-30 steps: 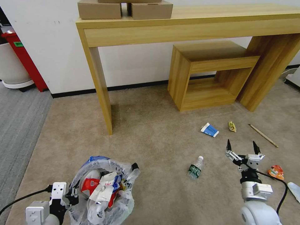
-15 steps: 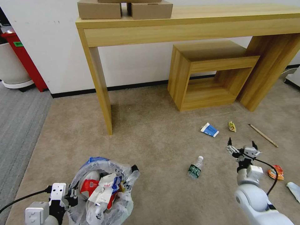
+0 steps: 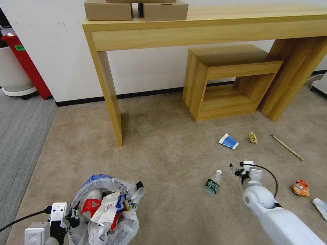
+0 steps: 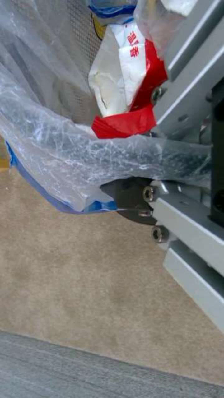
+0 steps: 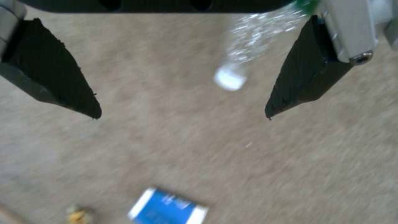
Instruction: Pick up the trash bin and place the garbage on the floor into it.
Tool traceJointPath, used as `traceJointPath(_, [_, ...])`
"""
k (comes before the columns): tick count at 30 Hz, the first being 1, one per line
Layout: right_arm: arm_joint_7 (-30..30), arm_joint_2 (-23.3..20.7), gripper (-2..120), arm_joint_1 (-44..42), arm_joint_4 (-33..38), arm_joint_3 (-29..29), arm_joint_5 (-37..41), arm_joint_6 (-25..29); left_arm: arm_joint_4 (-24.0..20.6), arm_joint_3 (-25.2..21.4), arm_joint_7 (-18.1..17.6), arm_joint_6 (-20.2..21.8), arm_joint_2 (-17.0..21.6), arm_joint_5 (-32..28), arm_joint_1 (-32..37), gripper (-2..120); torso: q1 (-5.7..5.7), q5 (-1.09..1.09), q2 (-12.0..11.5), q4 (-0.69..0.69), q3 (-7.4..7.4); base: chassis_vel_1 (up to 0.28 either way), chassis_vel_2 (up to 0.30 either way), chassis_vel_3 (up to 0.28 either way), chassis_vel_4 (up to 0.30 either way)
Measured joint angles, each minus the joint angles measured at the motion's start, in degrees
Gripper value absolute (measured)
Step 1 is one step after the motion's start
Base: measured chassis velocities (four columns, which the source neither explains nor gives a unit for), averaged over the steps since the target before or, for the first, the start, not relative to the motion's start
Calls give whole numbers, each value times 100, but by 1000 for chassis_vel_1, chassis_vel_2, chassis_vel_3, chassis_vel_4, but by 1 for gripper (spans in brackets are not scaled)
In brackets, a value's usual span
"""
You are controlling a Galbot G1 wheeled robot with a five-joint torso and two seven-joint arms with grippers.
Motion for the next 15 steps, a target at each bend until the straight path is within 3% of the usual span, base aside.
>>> traceJointPath(9, [-32,408,100,206,-395,-149,-172,-277,85,50,-44,0,-14,-21,-29,0,0,0,0,0,0,0,0,0,0])
traceJointPath(15, [200,648,100,178,-623,-166,186,-719,101,85,-50,-5,-16,-57,-47,0,0,2,0,-1,0,0,0,0,0])
